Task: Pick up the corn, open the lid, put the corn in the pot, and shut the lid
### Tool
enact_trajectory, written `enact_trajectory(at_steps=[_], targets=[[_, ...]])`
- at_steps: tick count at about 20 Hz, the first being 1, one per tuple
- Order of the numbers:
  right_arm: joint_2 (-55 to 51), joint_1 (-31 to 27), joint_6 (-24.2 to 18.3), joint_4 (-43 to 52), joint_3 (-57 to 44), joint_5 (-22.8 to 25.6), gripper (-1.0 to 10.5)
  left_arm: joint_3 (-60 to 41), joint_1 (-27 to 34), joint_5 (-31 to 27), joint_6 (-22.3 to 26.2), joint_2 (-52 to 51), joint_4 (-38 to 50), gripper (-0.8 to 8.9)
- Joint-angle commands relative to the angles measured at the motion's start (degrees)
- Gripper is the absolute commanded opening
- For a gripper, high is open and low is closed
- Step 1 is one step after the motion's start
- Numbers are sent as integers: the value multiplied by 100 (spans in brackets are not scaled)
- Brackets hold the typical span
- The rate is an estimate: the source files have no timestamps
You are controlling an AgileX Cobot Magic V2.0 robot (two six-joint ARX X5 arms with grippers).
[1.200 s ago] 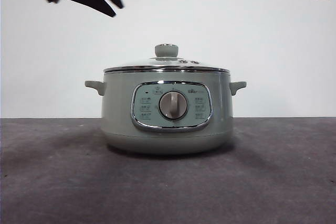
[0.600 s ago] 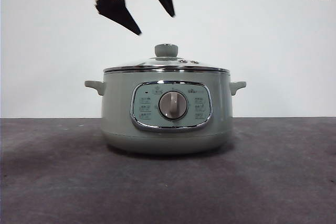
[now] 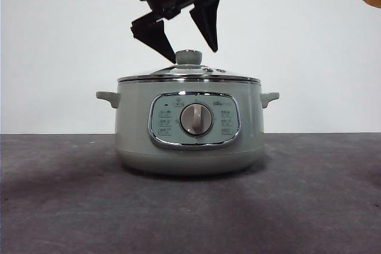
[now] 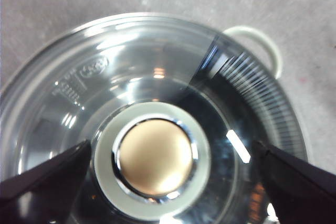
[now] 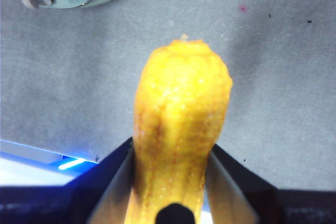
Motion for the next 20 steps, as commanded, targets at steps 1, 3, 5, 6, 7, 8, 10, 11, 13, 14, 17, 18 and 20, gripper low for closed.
enact_trajectory(at_steps=[1, 3, 5, 6, 7, 8, 10, 11, 13, 14, 17, 18, 20], targets=[[-13, 7, 66, 17, -17, 42, -17, 7, -15, -153, 24, 173, -28, 502], [-13, 7, 66, 39, -15, 79, -17, 7, -15, -173, 26, 175, 28, 389], [-11, 7, 66, 96, -15, 133, -17, 7, -13, -260, 24, 175, 55, 201], [-11, 7, 66, 136, -17, 131, -17, 7, -13, -264, 31, 175, 42, 110], [-11, 7, 66, 142, -15, 131, -17, 7, -13, -260, 28, 175, 37, 44], [-9, 7, 66, 144, -15, 131, -17, 7, -13, -262, 31, 175, 39, -15], [-7, 7, 66, 181, -15, 131, -17, 7, -13, -264, 28, 175, 59, -12], [-7, 4, 66, 197, -15, 131, -17, 7, -15, -269, 28, 175, 74, -12], [-7, 4, 63, 214, -15, 131, -17, 9, -15, -273, 31, 170, 76, -12], [-4, 4, 63, 238, -15, 131, -17, 9, -13, -275, 31, 164, 76, -12], [-2, 2, 63, 302, -15, 133, -17, 9, -13, -280, 33, 50, 79, -12], [0, 2, 66, 302, -15, 133, -17, 9, -13, -282, 63, -22, 94, -12], [11, 0, 66, 354, -15, 133, -17, 9, -13, -286, 76, -186, 175, -12]])
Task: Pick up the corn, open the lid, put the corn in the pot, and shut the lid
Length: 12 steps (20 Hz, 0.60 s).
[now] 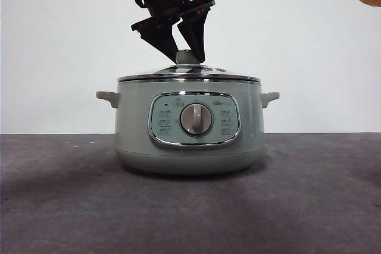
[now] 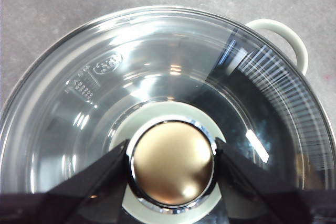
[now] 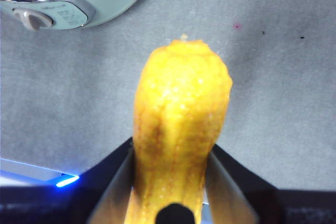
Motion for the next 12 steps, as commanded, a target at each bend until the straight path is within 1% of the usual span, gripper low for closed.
enact_trajectory(at_steps=[1, 8, 12], targets=[[37, 2, 50, 127, -17, 24, -17, -4, -7, -9, 28, -334, 151, -12], [518, 4, 90, 452, -15, -2, -17, -4, 190, -28, 214, -914, 181, -12], [1139, 4, 87, 820, 109, -431, -17, -4, 509, -140, 350, -1137, -26, -12]])
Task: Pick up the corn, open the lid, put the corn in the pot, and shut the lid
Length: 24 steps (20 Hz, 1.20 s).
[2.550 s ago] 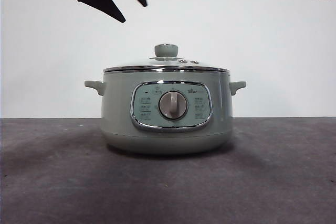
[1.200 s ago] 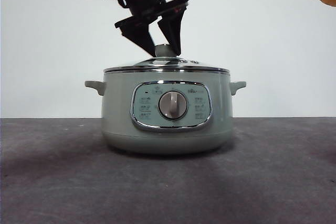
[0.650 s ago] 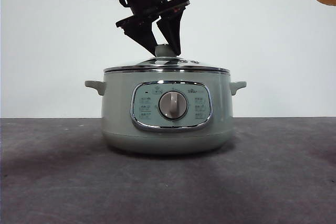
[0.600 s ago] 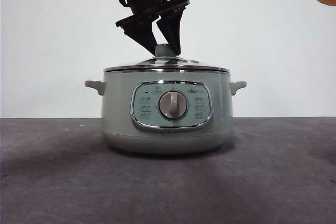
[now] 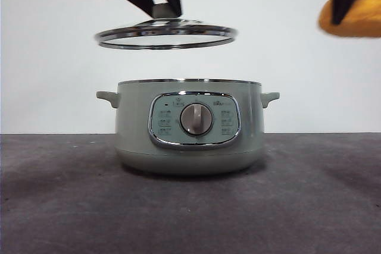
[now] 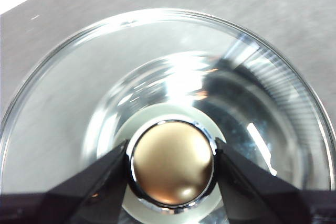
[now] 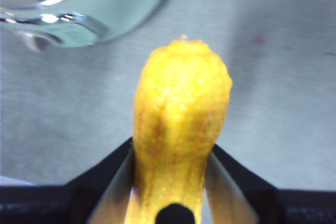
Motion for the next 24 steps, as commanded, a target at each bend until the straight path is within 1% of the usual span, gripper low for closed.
enact_trajectory(at_steps=[1, 5, 9, 13, 16, 21, 24], targets=[[433, 4, 59, 170, 225, -175, -17, 44, 232, -79, 195, -227, 2, -12], [1252, 4, 39, 197, 1113, -313, -17, 44, 702, -76, 243, -323, -164, -12], [2203, 11, 35, 184, 2465, -372, -17, 44, 1187, -55, 243, -343, -304, -12], [3338, 55, 35, 66, 3845, -756, -17, 44, 1558, -55, 286, -345, -363, -12], [4170, 199, -76, -129, 4706, -748, -17, 44, 1753, -52, 321, -345, -422, -12], [5302, 391, -164, -120, 5608, -688, -17, 44, 1851, -13, 321, -345, -389, -12], [5751, 483, -267, -37, 5803, -535, -17, 44, 1851, 229, 319, -345, -267, -12]])
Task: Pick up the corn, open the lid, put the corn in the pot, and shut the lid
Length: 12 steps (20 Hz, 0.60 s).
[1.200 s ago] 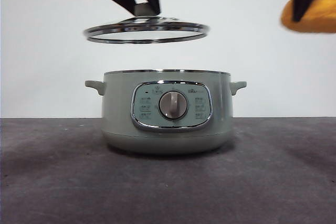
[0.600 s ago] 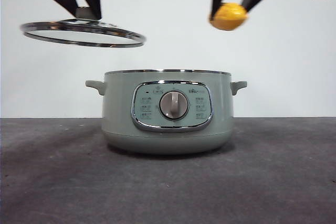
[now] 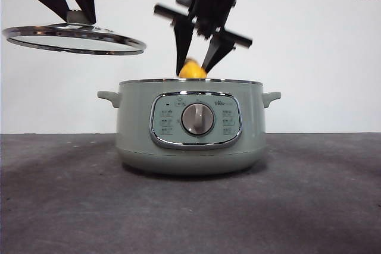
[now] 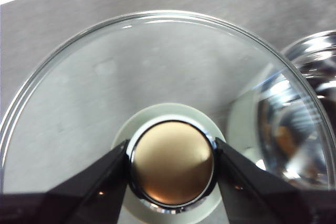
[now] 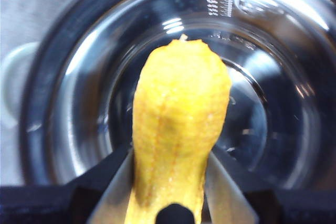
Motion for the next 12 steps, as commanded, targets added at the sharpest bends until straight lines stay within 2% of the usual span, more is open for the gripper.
enact_trajectory(at_steps=[1, 4, 12], targets=[[271, 61, -162, 52, 37, 188, -17, 44, -2, 107, 63, -140, 256, -12], [505, 111, -356, 116, 37, 433, -17, 42, 2, 105, 61, -140, 243, -12], [835, 177, -400, 258, 35, 765, -17, 42, 149, 107, -39, -140, 238, -12]])
